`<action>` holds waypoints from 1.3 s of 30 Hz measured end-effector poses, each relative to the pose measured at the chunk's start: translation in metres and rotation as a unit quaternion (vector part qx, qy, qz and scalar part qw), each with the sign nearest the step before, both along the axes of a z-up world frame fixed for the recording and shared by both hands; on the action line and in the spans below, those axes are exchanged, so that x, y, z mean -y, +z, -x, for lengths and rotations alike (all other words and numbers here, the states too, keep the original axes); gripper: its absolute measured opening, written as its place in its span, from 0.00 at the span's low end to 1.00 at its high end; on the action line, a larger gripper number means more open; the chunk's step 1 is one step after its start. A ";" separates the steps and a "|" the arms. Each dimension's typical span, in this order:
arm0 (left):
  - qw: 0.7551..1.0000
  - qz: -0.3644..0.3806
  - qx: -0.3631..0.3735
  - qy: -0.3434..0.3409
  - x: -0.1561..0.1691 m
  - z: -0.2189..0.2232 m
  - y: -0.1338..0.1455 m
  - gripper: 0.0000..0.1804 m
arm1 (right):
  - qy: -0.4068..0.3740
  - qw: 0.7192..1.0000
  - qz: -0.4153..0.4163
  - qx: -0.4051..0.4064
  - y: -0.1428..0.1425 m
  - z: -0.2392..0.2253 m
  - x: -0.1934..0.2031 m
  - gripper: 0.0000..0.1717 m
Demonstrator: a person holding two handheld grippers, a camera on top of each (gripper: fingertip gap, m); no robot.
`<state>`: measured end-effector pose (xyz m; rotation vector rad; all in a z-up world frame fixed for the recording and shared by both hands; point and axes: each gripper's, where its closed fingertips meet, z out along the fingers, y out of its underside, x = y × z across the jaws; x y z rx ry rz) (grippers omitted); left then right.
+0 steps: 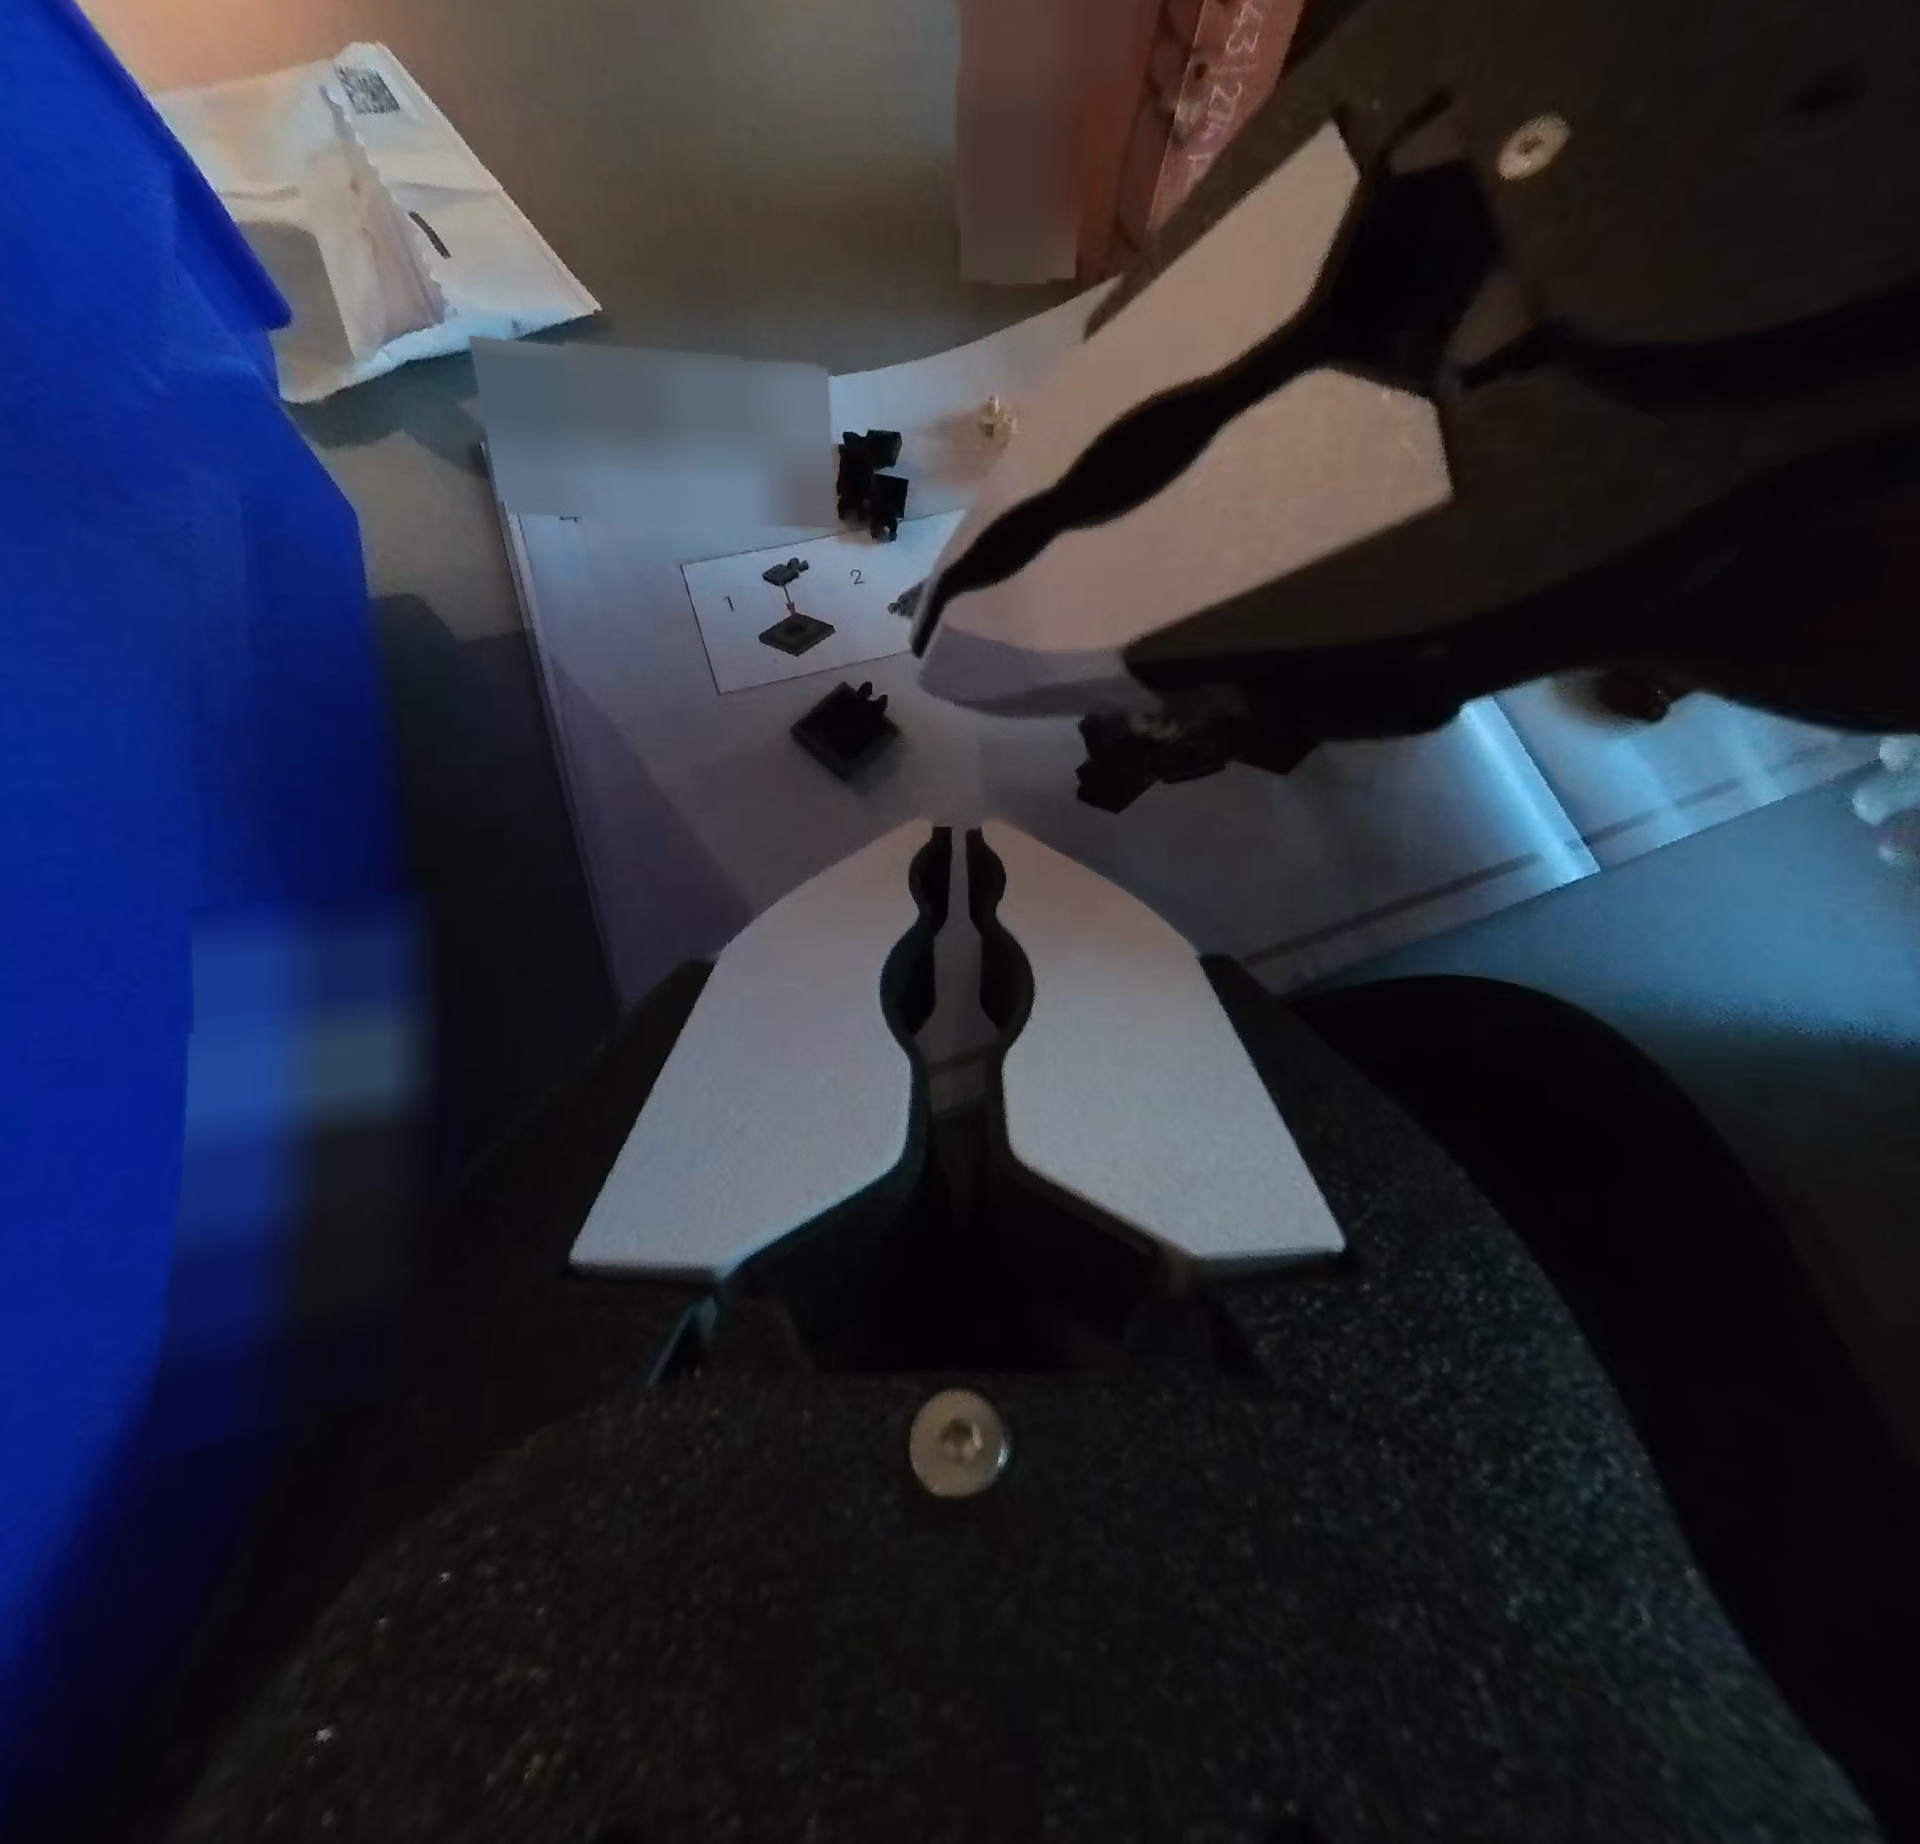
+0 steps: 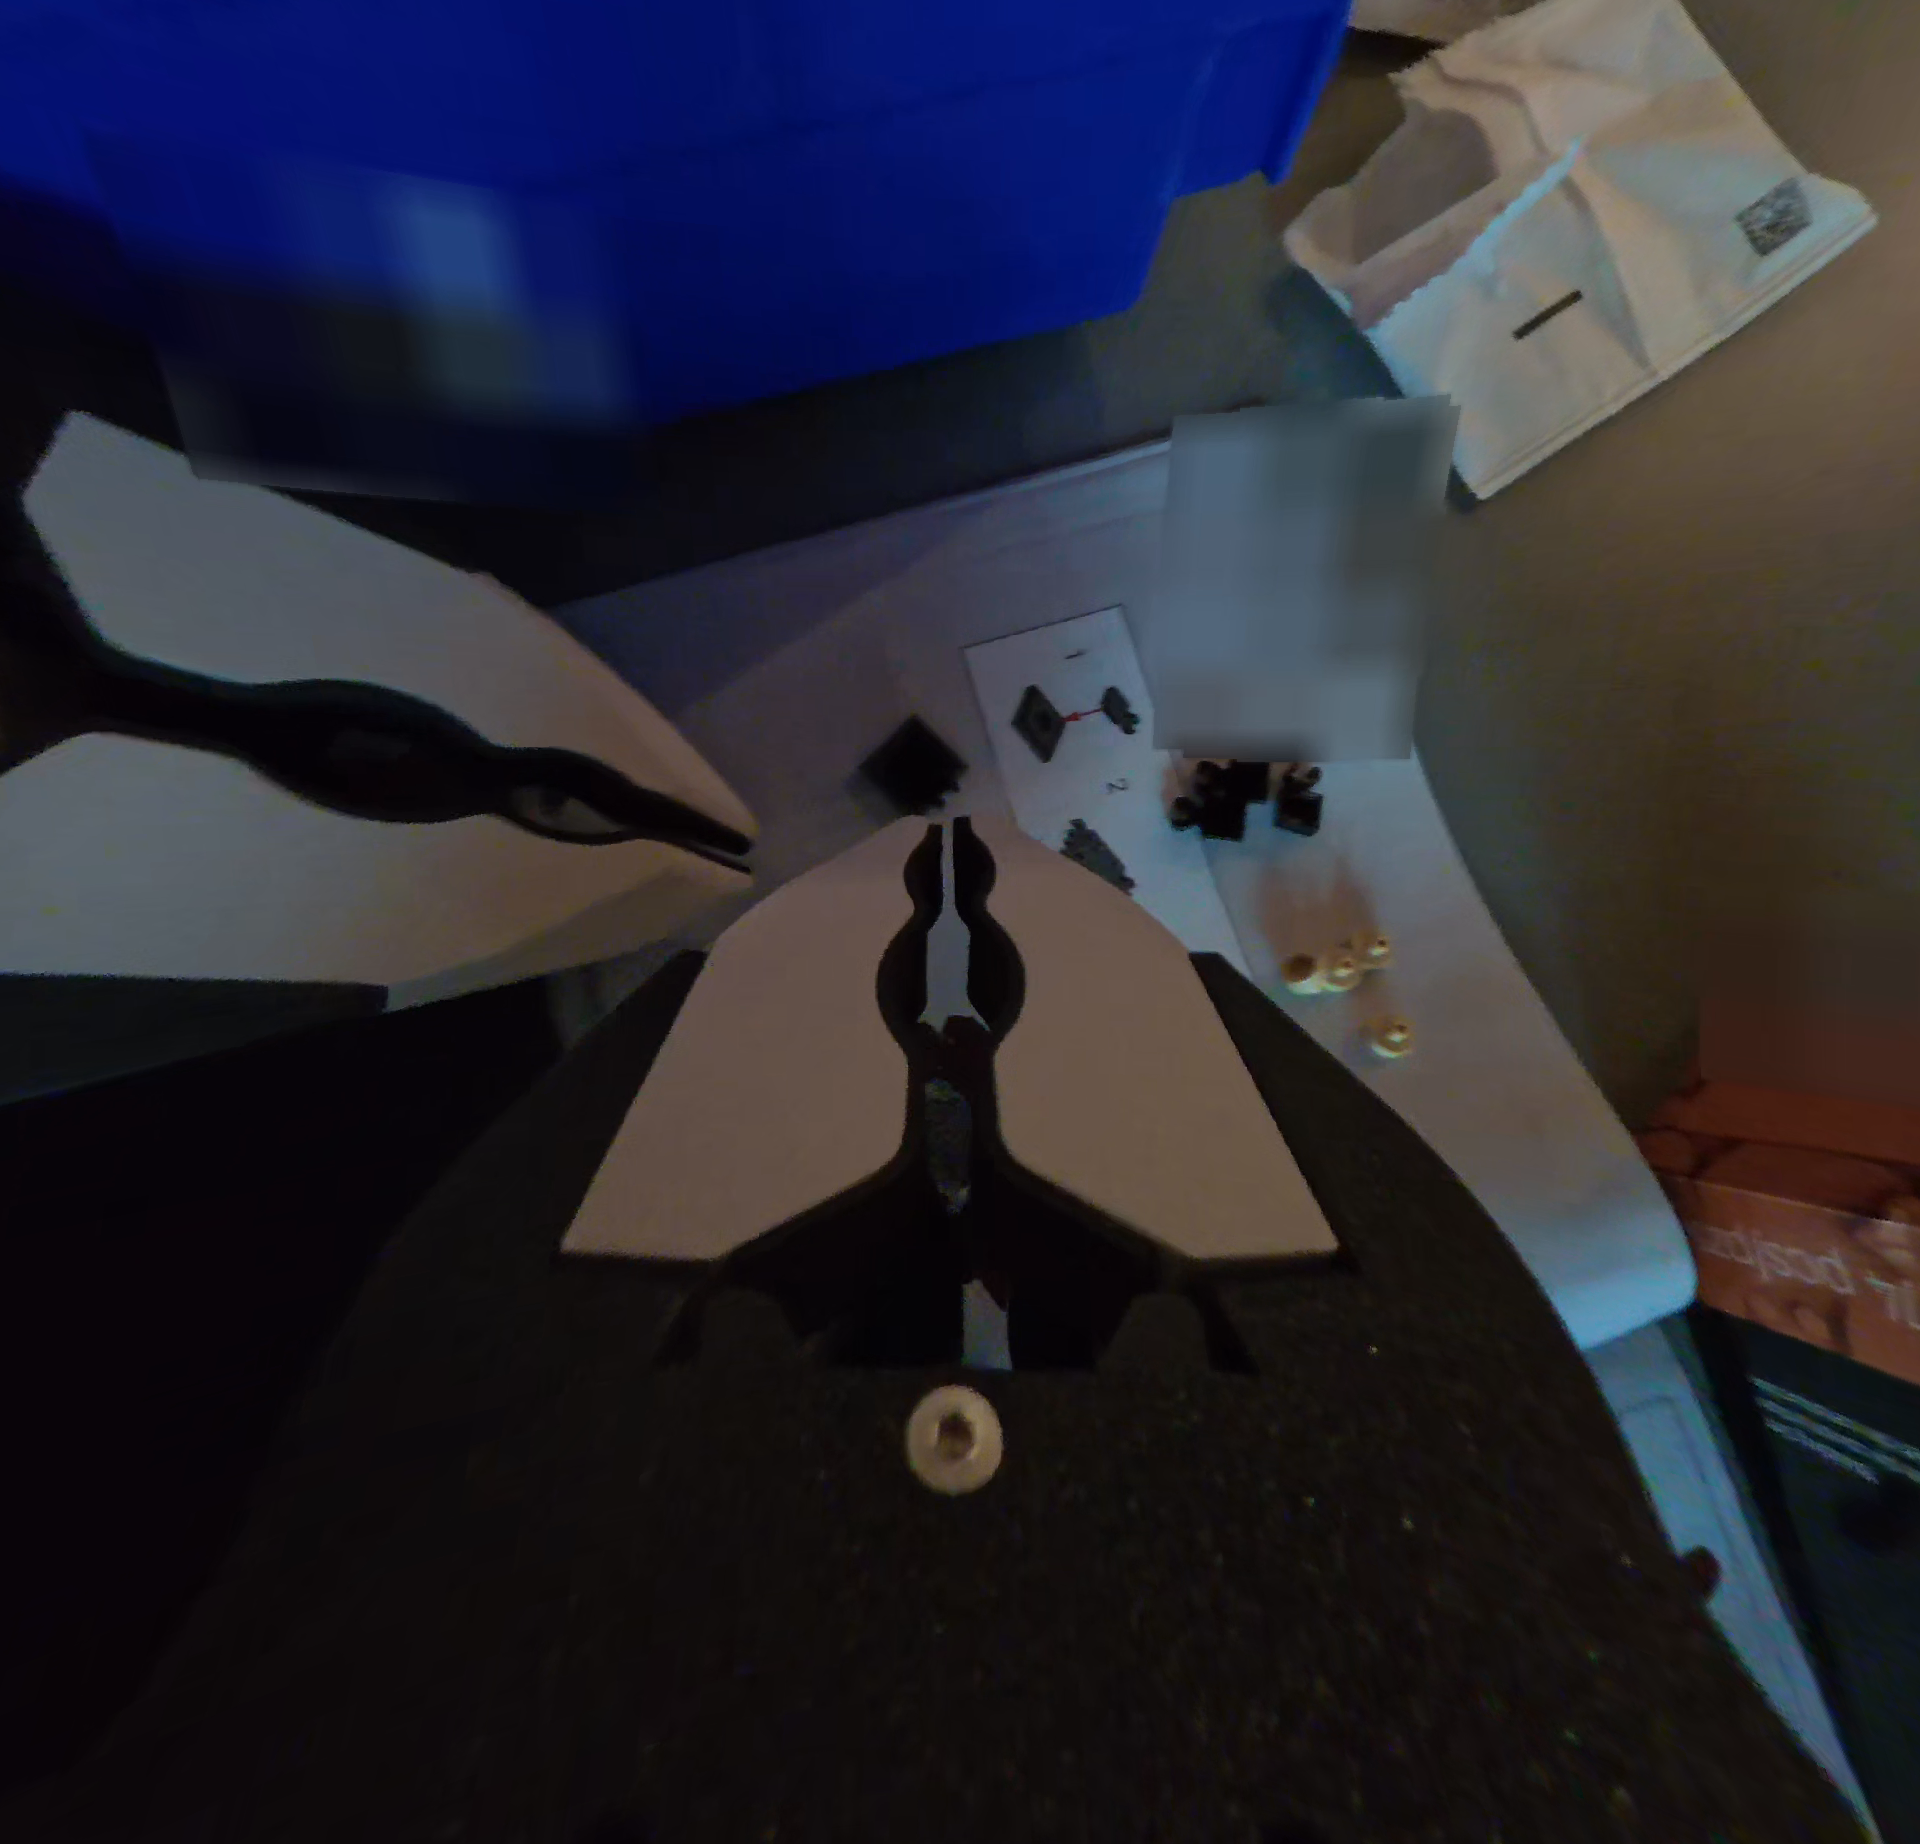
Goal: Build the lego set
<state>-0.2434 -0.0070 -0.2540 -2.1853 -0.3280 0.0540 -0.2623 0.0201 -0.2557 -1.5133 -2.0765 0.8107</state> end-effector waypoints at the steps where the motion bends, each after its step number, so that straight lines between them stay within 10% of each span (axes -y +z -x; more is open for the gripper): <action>1: 1.000 0.001 0.004 0.000 0.000 0.000 0.000 0.02 | 0.005 1.000 -0.001 -0.003 0.000 0.000 0.002 0.01; 8: 1.000 0.005 0.001 -0.003 0.000 -0.001 -0.002 0.02 | 0.024 1.000 0.008 -0.007 -0.004 0.006 0.005 0.14; 39: 1.000 0.009 -0.003 0.002 0.000 0.001 -0.003 0.03 | 0.006 1.000 0.000 0.016 -0.012 0.000 0.004 0.09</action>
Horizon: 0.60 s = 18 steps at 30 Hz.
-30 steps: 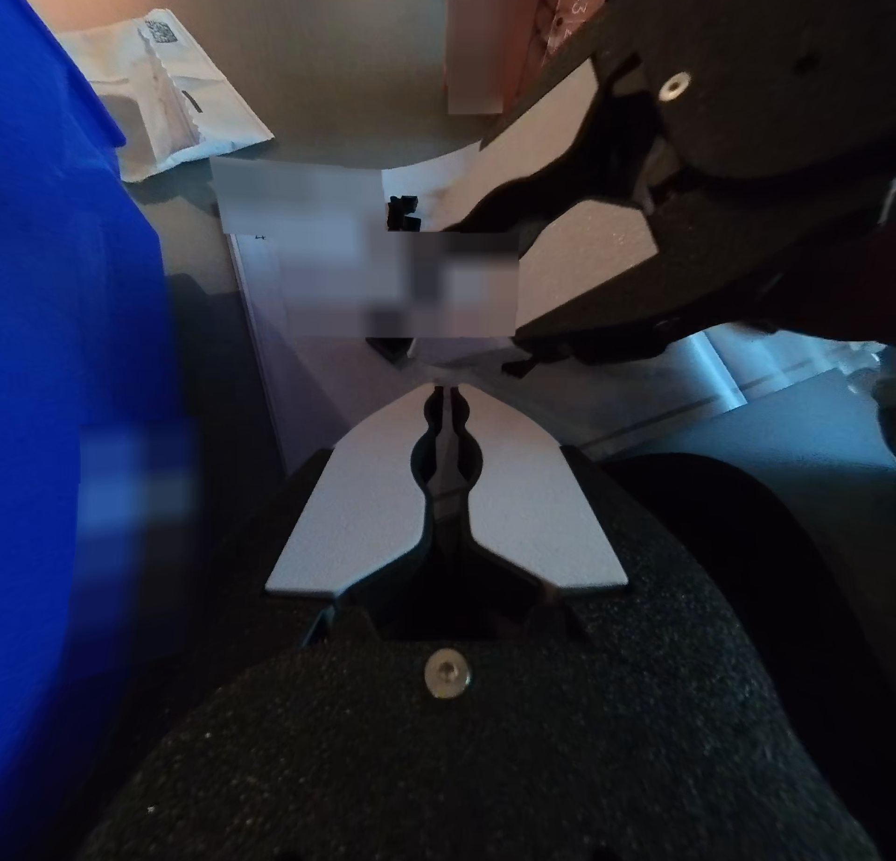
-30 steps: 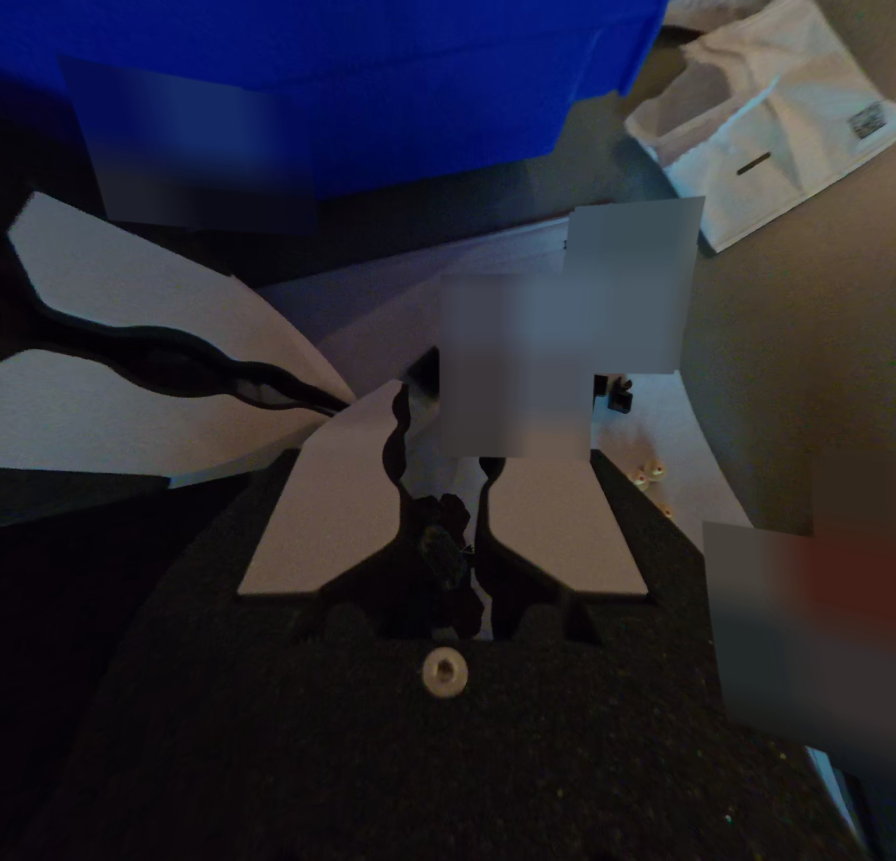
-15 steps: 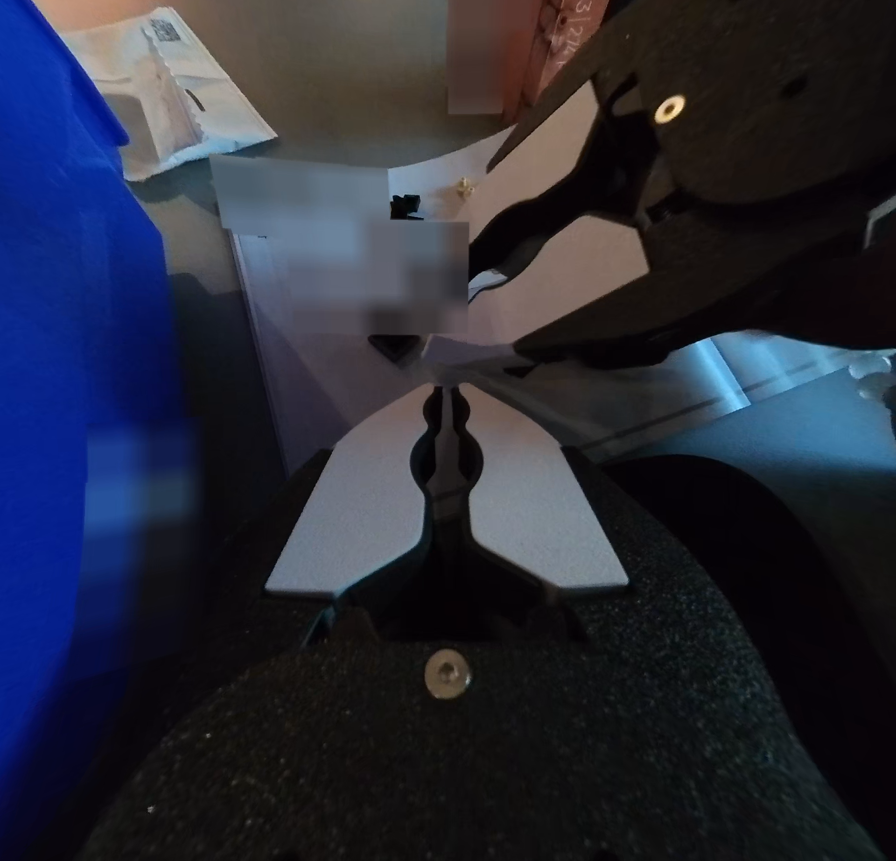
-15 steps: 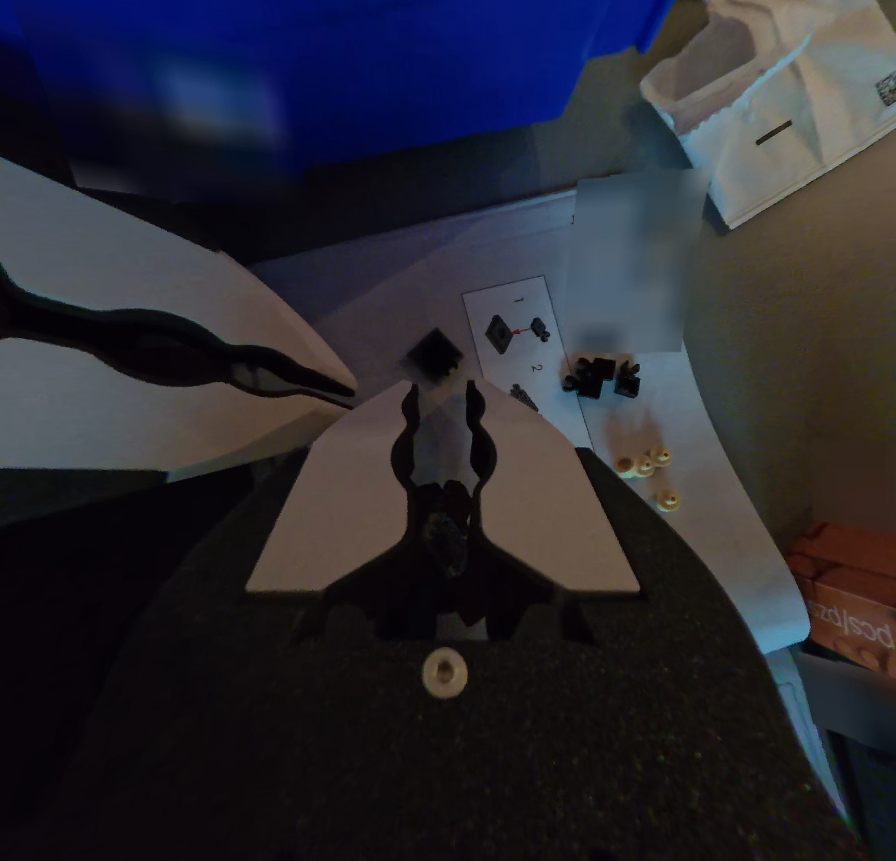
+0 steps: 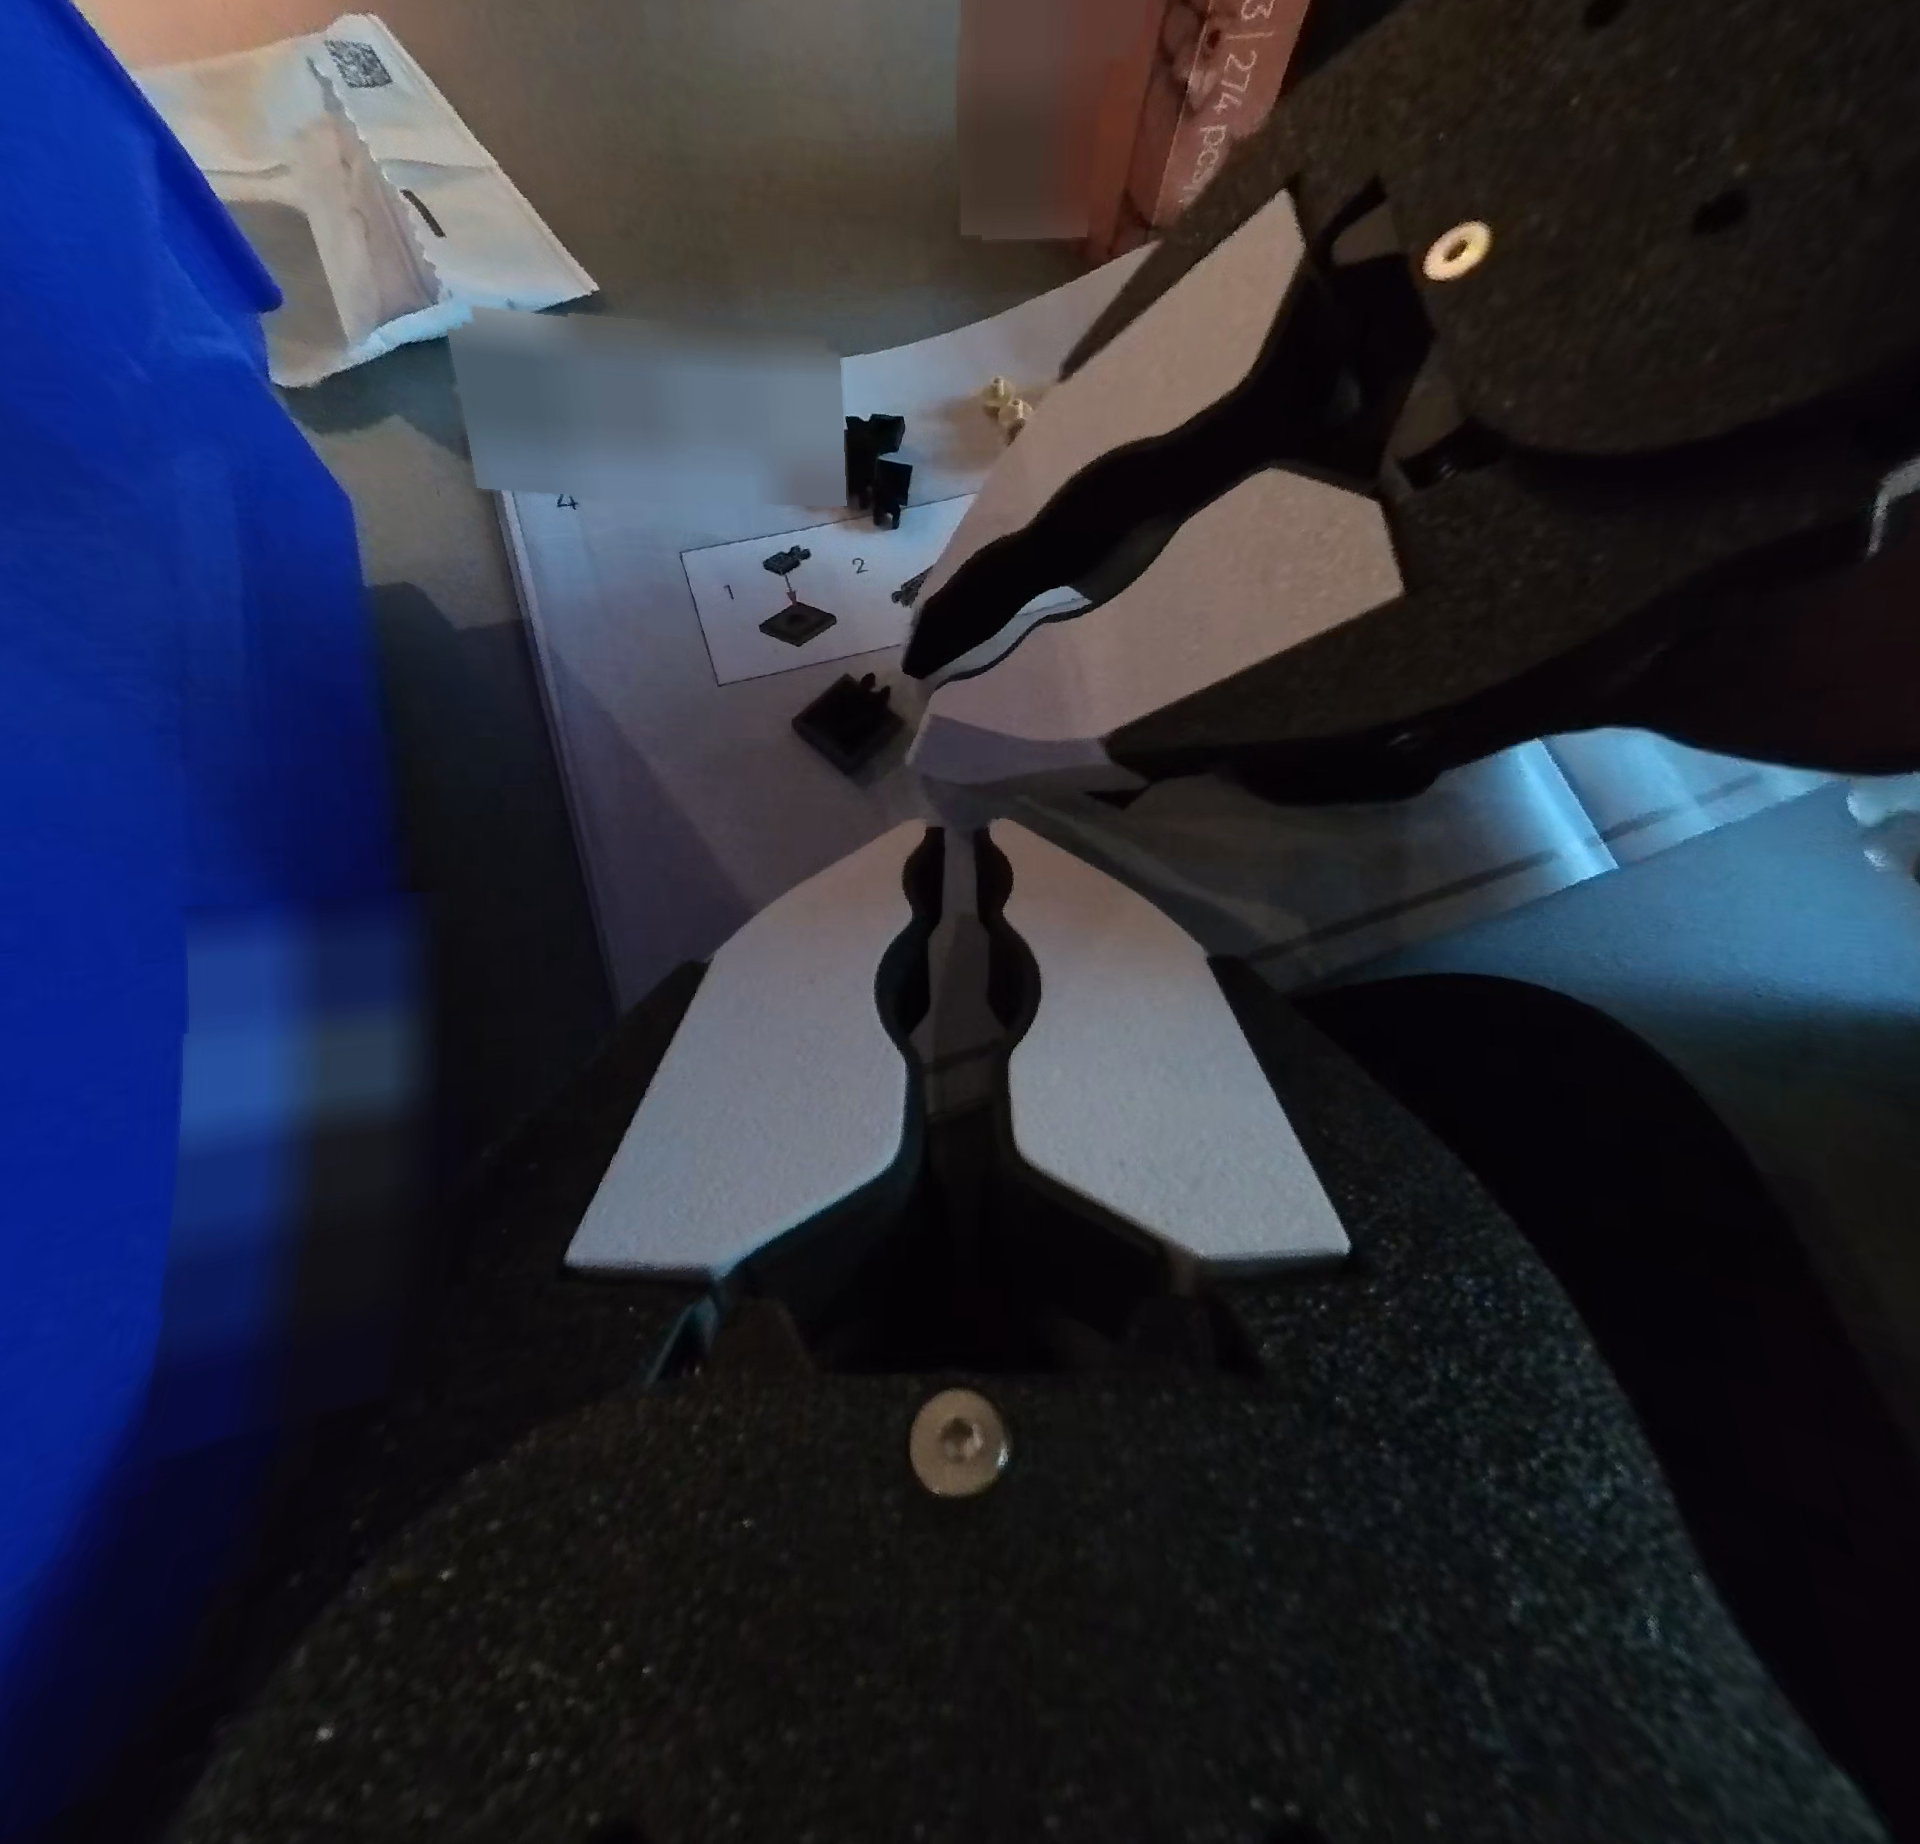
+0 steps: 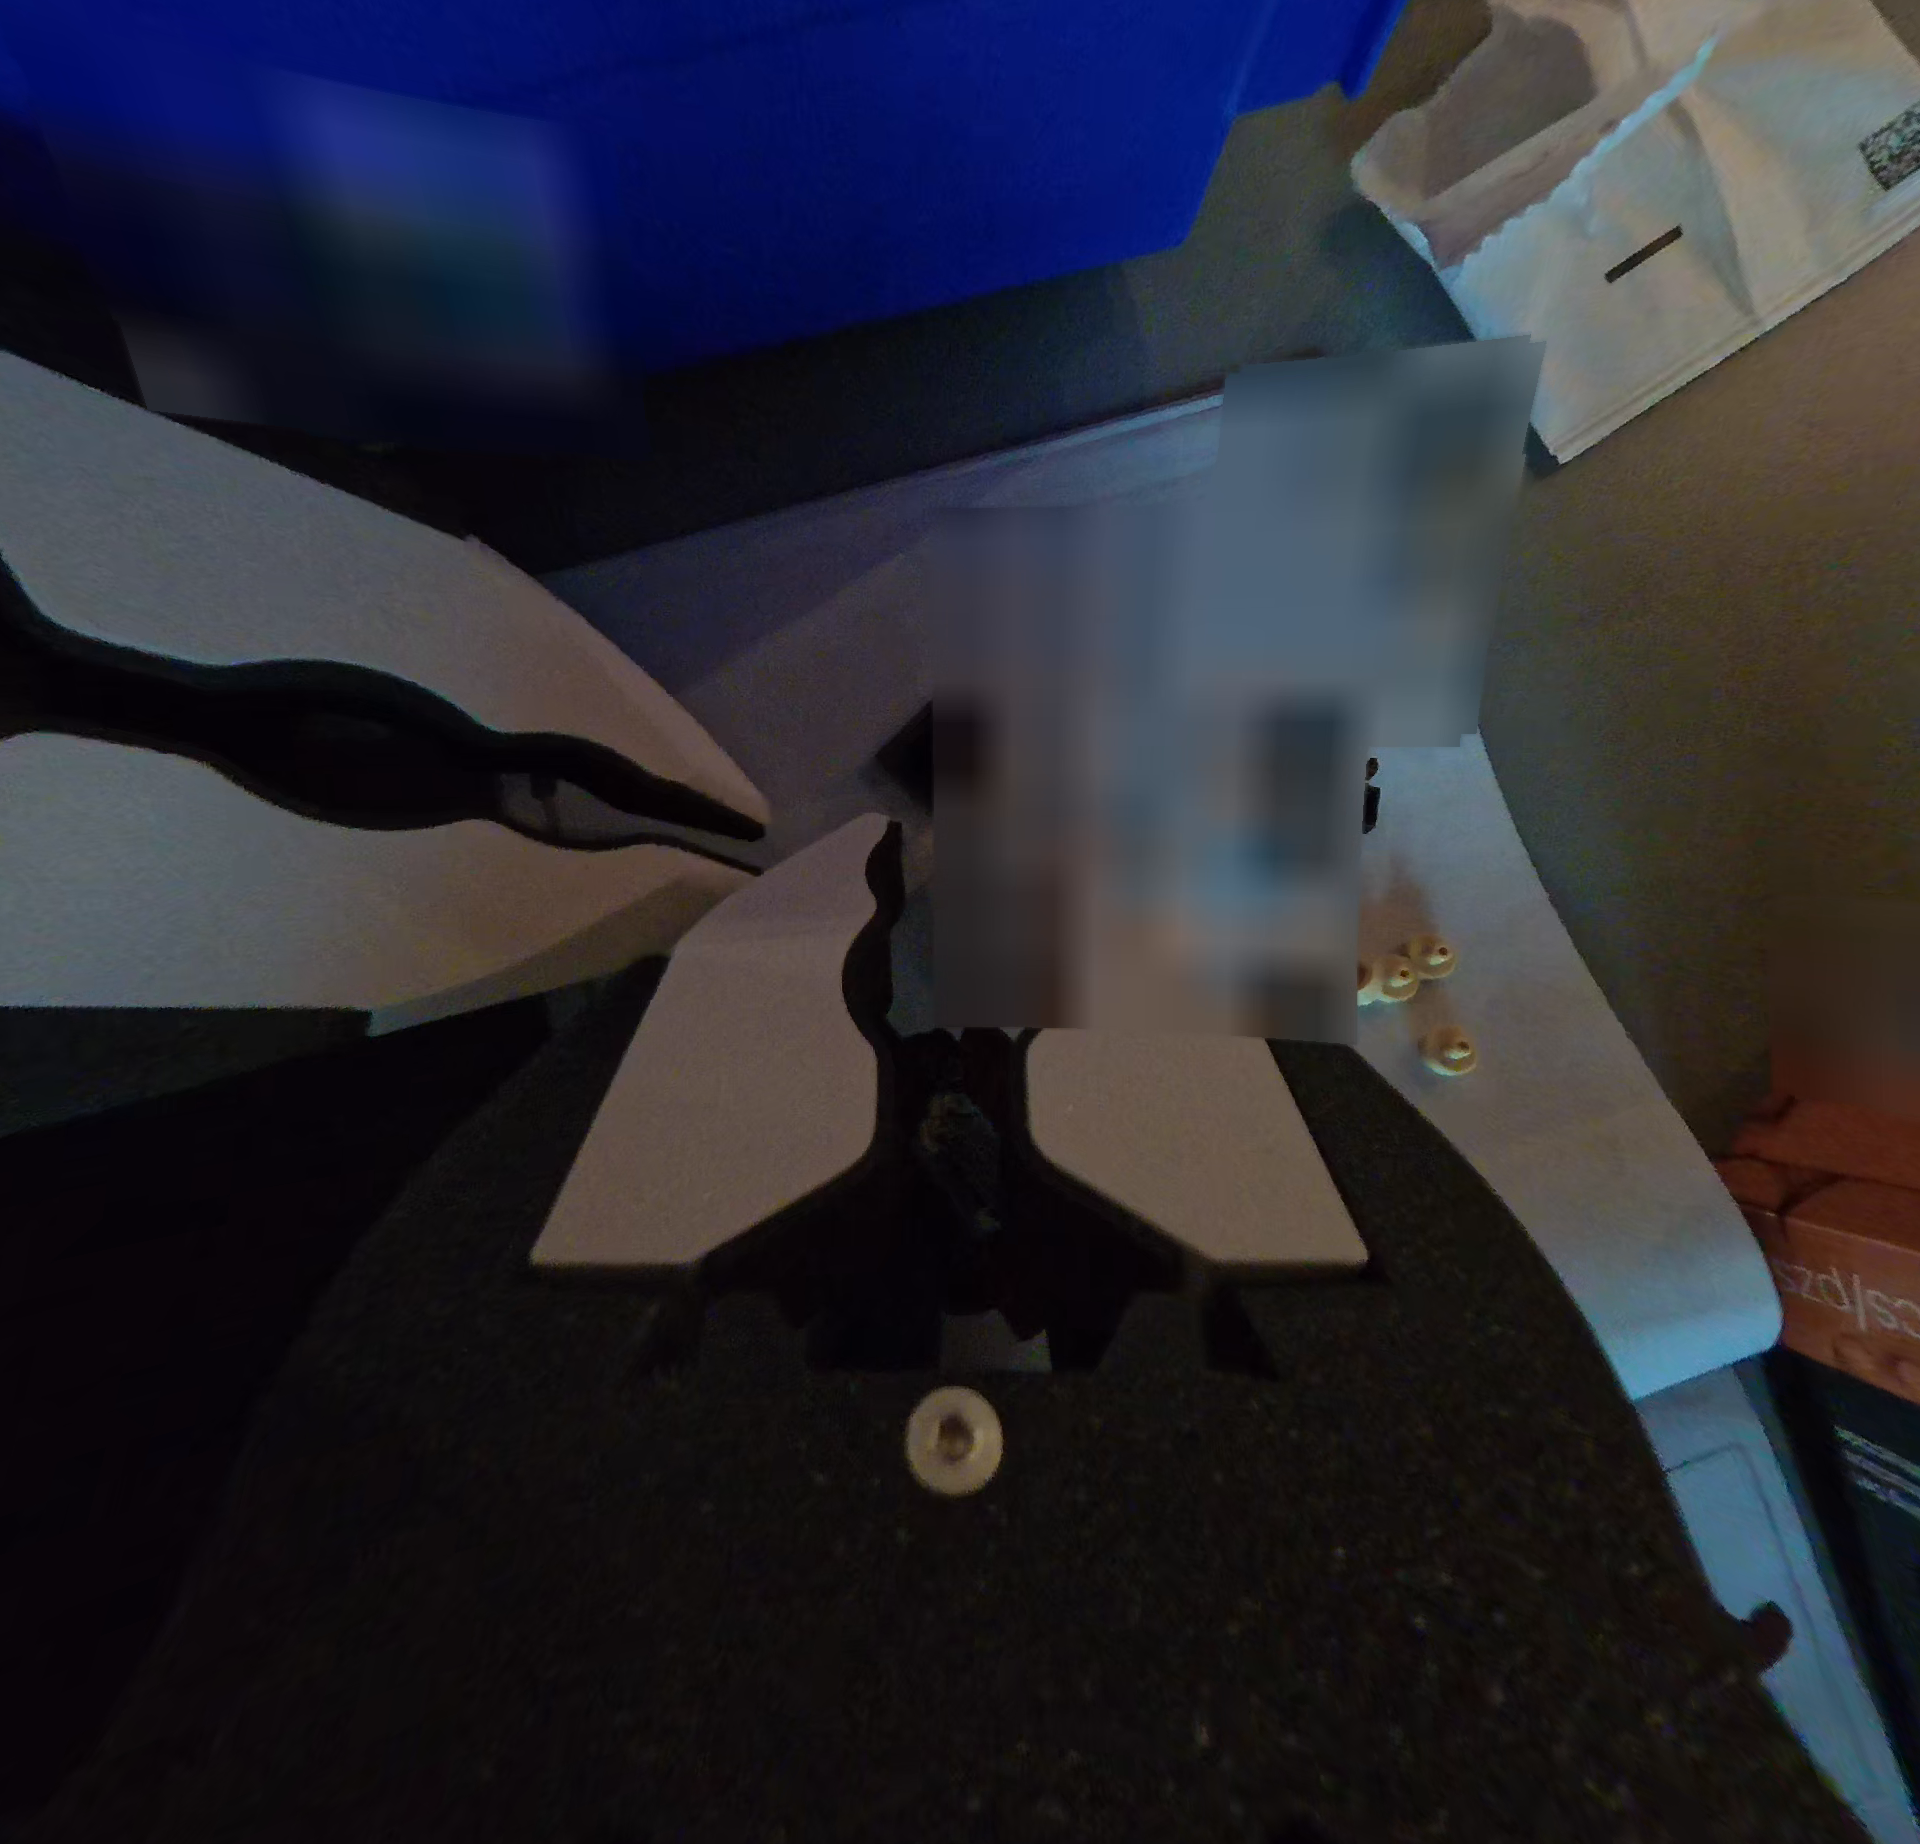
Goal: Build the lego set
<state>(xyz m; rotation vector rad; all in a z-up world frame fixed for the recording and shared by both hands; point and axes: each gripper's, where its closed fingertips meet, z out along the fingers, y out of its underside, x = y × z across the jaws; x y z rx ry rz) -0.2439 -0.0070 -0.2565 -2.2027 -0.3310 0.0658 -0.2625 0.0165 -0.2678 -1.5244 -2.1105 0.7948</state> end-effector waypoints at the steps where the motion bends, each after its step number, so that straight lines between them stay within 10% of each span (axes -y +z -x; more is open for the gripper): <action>1: 1.000 0.001 0.000 0.002 0.000 0.001 0.000 0.03 | -0.002 1.000 0.001 -0.002 0.000 0.000 0.000 0.09; 18: 1.000 0.022 0.013 0.014 0.001 0.004 -0.007 0.03 | -0.030 0.999 0.013 -0.036 0.002 0.000 -0.002 0.04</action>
